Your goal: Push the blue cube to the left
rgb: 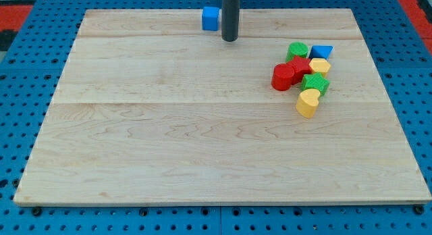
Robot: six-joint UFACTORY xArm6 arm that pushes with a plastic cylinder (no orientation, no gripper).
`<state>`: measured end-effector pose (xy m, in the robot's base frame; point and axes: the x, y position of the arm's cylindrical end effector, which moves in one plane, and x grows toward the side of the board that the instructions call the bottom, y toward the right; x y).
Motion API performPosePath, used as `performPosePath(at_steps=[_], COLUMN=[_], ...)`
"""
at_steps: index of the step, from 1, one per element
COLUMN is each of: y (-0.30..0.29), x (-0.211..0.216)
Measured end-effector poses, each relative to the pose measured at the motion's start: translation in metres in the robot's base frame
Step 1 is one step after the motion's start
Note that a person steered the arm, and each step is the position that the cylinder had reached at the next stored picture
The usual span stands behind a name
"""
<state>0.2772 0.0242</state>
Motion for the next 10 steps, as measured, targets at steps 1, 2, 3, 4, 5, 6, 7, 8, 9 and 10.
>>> performPosePath(at_steps=[1, 2, 3, 4, 5, 6, 7, 8, 9, 10], y=[0.0, 0.0, 0.021, 0.097, 0.163, 0.101, -0.033, -0.086, -0.091, -0.173], x=[0.0, 0.001, 0.001, -0.024, -0.046, -0.083, -0.042, -0.041, -0.077, -0.066])
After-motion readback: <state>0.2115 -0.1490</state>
